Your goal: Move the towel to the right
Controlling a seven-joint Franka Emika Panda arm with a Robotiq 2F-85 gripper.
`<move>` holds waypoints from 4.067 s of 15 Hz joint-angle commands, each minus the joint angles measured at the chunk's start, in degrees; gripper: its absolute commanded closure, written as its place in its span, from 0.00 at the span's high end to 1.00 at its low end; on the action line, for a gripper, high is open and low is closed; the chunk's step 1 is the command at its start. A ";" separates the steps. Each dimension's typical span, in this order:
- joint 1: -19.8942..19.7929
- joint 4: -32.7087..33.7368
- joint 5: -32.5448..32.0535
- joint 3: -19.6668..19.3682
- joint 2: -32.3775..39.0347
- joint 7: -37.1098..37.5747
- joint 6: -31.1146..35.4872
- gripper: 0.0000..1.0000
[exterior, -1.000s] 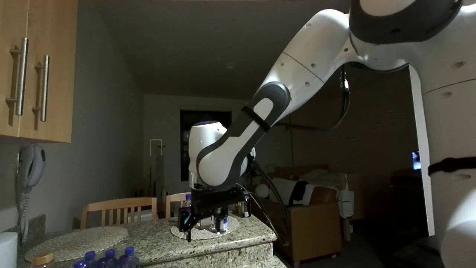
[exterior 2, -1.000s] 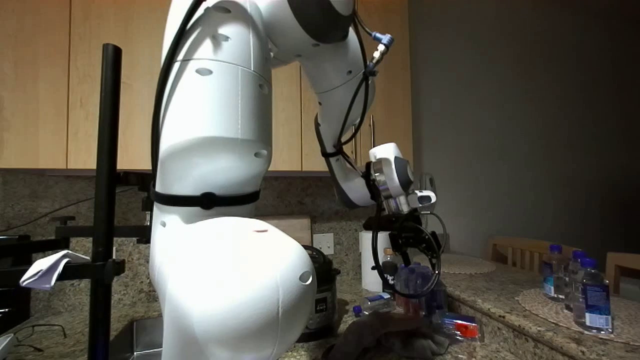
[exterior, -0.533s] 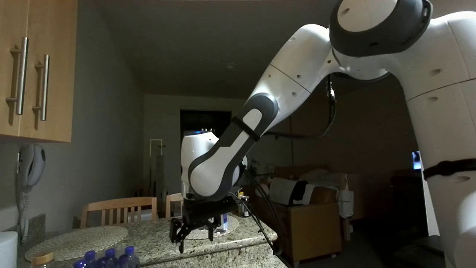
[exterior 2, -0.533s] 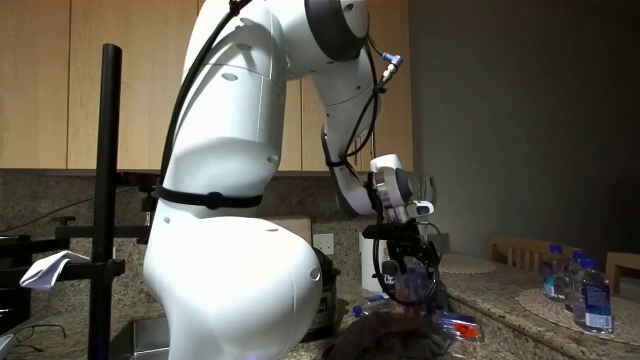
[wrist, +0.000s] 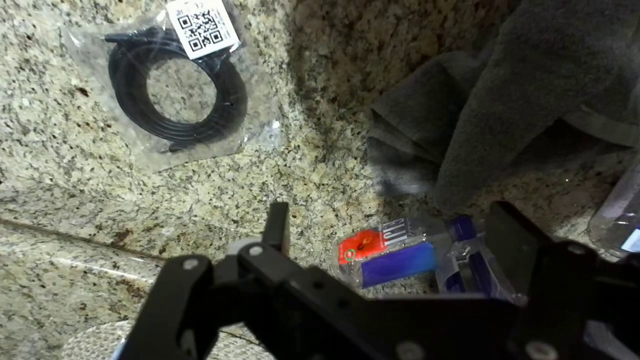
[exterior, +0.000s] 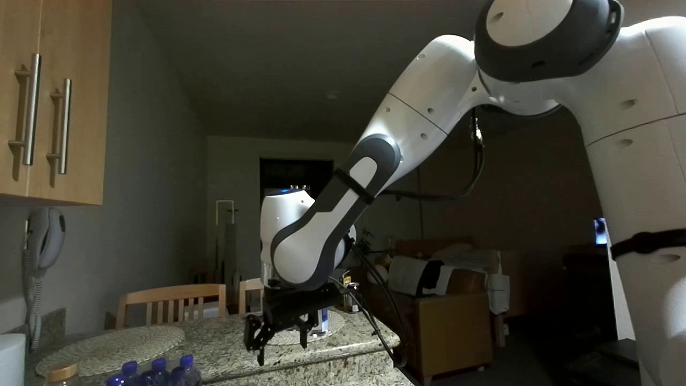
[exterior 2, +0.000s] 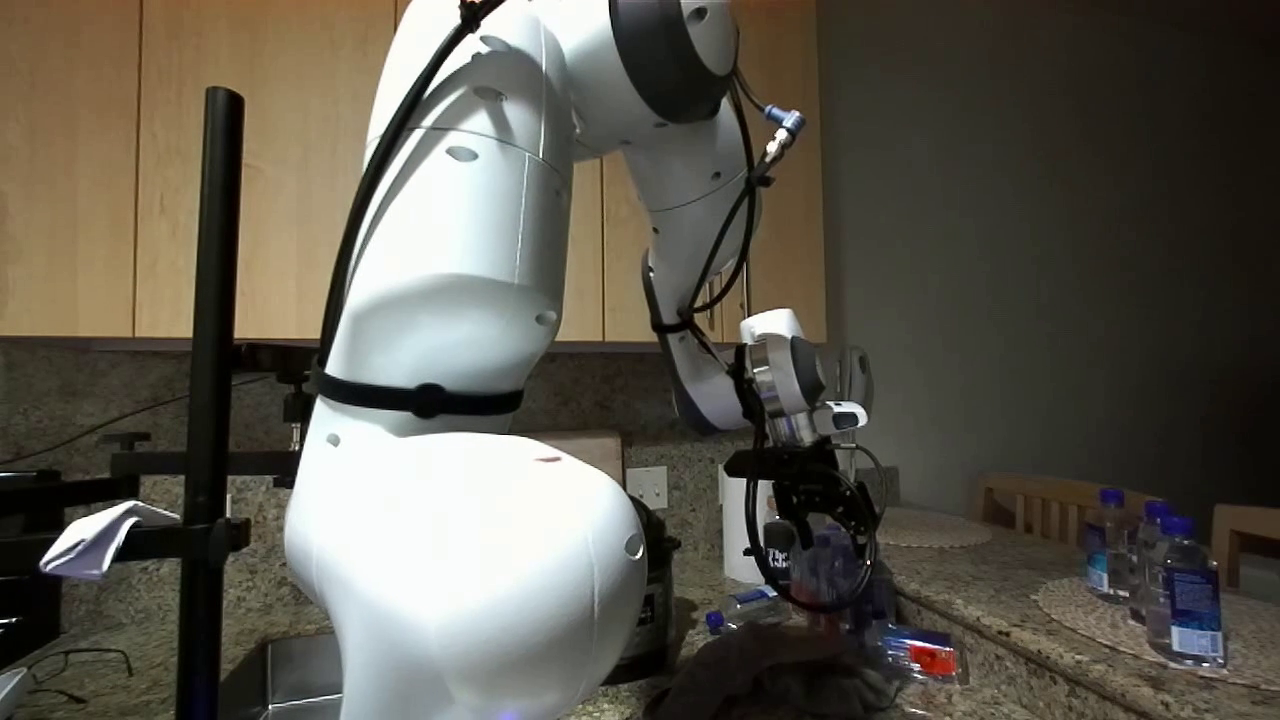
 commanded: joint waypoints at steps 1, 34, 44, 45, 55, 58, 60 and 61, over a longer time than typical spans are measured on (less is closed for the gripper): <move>1.98 -0.75 0.64 -1.54 1.07 1.77 2.39 1.00; 4.25 22.06 29.03 5.13 34.31 -23.13 4.46 0.42; 1.41 26.05 39.68 5.21 30.11 -22.61 -6.39 0.11; 1.27 26.03 39.82 5.24 29.44 -22.89 -6.76 0.12; -1.58 33.23 38.43 2.51 21.16 -31.10 -29.50 0.11; -2.27 37.60 37.34 0.41 21.28 -33.44 -35.09 0.11; -2.76 41.00 37.11 -0.72 22.46 -34.93 -38.22 0.11; -3.01 42.56 36.92 -1.21 23.05 -35.73 -39.56 0.11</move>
